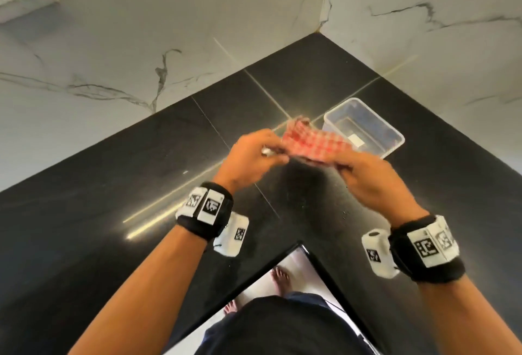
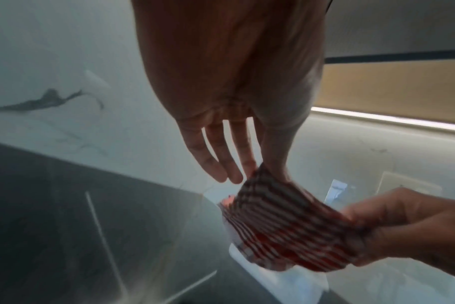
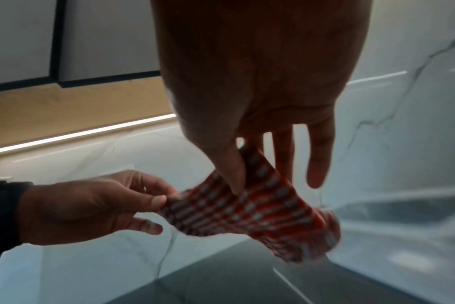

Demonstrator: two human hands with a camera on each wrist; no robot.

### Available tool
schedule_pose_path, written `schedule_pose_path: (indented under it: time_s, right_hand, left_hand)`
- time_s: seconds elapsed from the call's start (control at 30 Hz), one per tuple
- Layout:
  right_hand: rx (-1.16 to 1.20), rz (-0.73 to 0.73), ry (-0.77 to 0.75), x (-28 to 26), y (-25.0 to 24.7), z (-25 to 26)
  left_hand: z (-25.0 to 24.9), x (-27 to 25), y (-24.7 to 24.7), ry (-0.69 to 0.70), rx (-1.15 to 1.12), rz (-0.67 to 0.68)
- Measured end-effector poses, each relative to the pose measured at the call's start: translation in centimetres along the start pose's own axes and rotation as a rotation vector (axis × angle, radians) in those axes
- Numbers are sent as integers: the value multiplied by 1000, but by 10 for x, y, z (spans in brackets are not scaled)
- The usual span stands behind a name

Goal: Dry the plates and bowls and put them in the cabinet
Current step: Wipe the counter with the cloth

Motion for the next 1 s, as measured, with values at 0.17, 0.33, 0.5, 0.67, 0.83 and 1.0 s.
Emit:
schedule_pose_path:
  time_s: [0.17,0.33,0.5,0.67,0.83,1.0]
  right_hand:
    - [-63,550,78,-42,82,-10]
    - [-15,248,247,-6,107,-10]
    - [-139,410,337,16,173,8]
    - [-209,348,273,-5,195,27]
    - [-278,330,210,-53,191,28]
    - [-271,278,492,-117,170,-26]
  left_hand:
    - [88,-71,24,-179,143,189]
    - [154,-122,-1,-457,421,147]
    - [178,-149,9,-560,440,280]
    - [182,-155,8,-486,391,194]
    - [180,-159,9,-451,370,145]
    - [180,-161,9,-432,417,114]
Point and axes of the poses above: each hand's wrist, its own x-axis towards the middle knuckle, its own y-axis out of the palm, z = x × y, the point moved 7 cm from there along x, towards the middle knuckle, and after that the axes turned 11 degrees about -x, right-handed, at the moved point
